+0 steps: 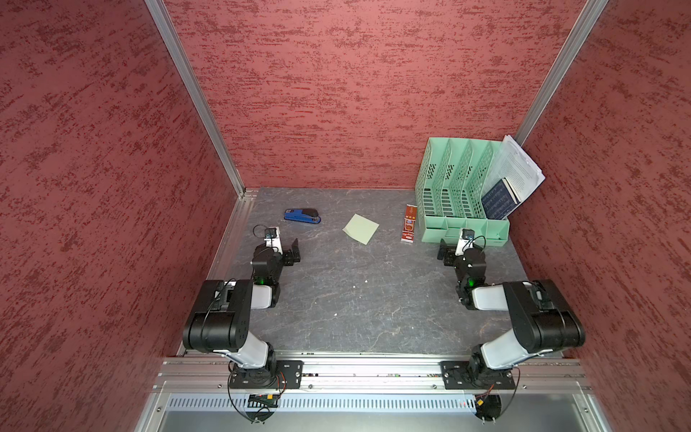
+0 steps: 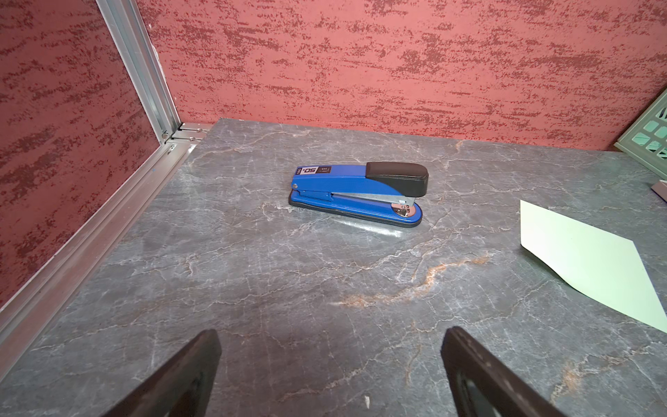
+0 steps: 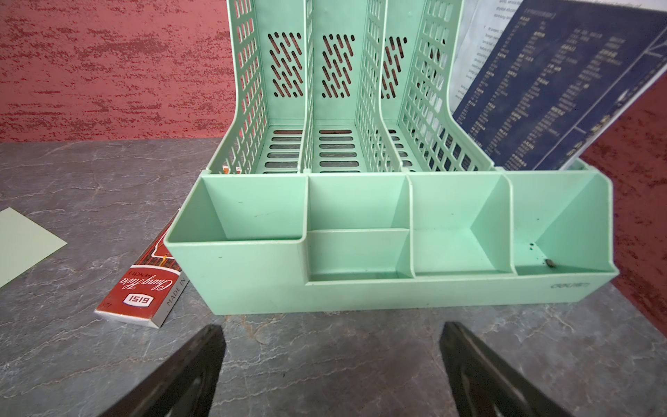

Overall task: Fold the square paper along the opposite sides
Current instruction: Pick up the paper from the center of the board.

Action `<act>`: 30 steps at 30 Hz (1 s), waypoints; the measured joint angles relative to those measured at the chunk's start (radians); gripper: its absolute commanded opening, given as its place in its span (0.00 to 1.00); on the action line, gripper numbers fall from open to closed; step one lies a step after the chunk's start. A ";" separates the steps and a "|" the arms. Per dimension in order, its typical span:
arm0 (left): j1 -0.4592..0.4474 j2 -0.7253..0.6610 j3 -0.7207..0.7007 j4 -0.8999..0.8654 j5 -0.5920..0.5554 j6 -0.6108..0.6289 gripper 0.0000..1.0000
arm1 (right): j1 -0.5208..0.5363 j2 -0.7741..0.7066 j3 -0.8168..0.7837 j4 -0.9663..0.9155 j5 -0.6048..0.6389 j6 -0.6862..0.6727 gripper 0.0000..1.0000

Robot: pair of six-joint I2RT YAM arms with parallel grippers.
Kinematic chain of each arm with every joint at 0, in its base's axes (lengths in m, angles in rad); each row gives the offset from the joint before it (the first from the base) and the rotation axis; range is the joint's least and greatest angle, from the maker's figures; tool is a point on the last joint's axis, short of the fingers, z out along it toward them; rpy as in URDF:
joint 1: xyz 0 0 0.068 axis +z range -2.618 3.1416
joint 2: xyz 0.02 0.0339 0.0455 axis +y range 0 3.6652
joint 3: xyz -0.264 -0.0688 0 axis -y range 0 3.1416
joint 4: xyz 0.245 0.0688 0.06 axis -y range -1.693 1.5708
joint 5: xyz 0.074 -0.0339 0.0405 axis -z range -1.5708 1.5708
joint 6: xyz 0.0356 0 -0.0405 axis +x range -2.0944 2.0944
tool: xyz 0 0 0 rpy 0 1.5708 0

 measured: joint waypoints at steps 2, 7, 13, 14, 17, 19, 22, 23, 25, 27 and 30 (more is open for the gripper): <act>0.000 0.000 0.000 0.000 0.000 0.000 1.00 | 0.000 0.000 0.000 0.000 0.000 0.000 0.98; 0.000 0.000 0.000 0.000 0.000 0.000 1.00 | 0.000 0.000 0.000 0.000 0.000 0.000 0.99; 0.000 0.000 0.000 0.000 0.000 0.000 1.00 | 0.000 0.000 0.000 0.000 0.000 0.000 0.94; 0.000 0.000 0.000 0.000 0.000 0.000 1.00 | 0.000 0.000 0.000 0.000 0.000 -0.001 0.90; -0.008 -0.039 0.013 -0.078 -0.029 -0.001 1.00 | 0.008 -0.034 0.011 -0.072 0.003 -0.005 0.84; -0.024 -0.137 0.061 -0.237 -0.079 -0.006 1.00 | 0.032 -0.100 0.069 -0.216 0.032 -0.021 0.84; -0.050 -0.303 0.234 -0.503 -0.130 -0.036 1.00 | 0.111 -0.189 0.250 -0.441 0.103 -0.053 0.85; -0.059 -0.339 0.324 -0.597 -0.145 -0.057 1.00 | 0.151 -0.211 0.339 -0.528 0.132 -0.062 0.85; -0.076 -0.365 0.513 -0.769 -0.163 -0.114 1.00 | 0.219 -0.225 0.498 -0.687 0.174 -0.060 0.86; -0.112 -0.349 0.690 -0.934 -0.167 -0.180 1.00 | 0.290 -0.212 0.680 -0.893 0.214 -0.031 0.87; -0.229 -0.282 0.848 -1.134 -0.164 -0.279 1.00 | 0.363 -0.173 0.866 -1.162 0.229 0.041 0.87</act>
